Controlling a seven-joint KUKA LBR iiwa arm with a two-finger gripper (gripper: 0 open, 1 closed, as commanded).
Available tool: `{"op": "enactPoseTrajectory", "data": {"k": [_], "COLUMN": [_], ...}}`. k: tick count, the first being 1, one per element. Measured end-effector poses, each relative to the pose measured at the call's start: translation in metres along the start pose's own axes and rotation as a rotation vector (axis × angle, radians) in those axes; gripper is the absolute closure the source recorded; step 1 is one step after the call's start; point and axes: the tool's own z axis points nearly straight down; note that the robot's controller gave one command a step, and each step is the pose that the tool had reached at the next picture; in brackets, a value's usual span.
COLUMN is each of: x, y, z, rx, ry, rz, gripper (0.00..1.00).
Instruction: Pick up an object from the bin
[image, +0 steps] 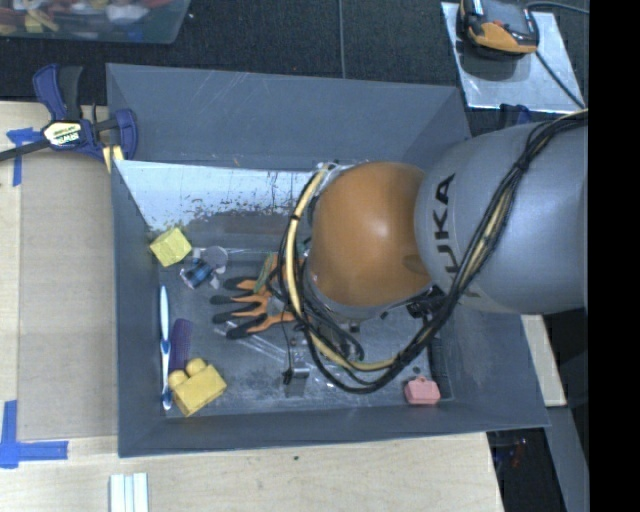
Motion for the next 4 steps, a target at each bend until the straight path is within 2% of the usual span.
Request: {"op": "enactPoseTrajectory", "data": {"k": [1, 2, 3, 4], "x": [-0.002, -0.071, -0.087, -0.105], "y": [-0.001, -0.043, -0.05, -0.024], "z": [-0.004, 0.077, 0.107, 0.106], "rx": [-0.001, -0.003, -0.006, -0.005], "ry": [-0.007, -0.016, -0.018, -0.02], "rz": [0.003, 0.069, 0.102, 0.173], "gripper": [0.0, 0.0, 0.0, 0.0]}}
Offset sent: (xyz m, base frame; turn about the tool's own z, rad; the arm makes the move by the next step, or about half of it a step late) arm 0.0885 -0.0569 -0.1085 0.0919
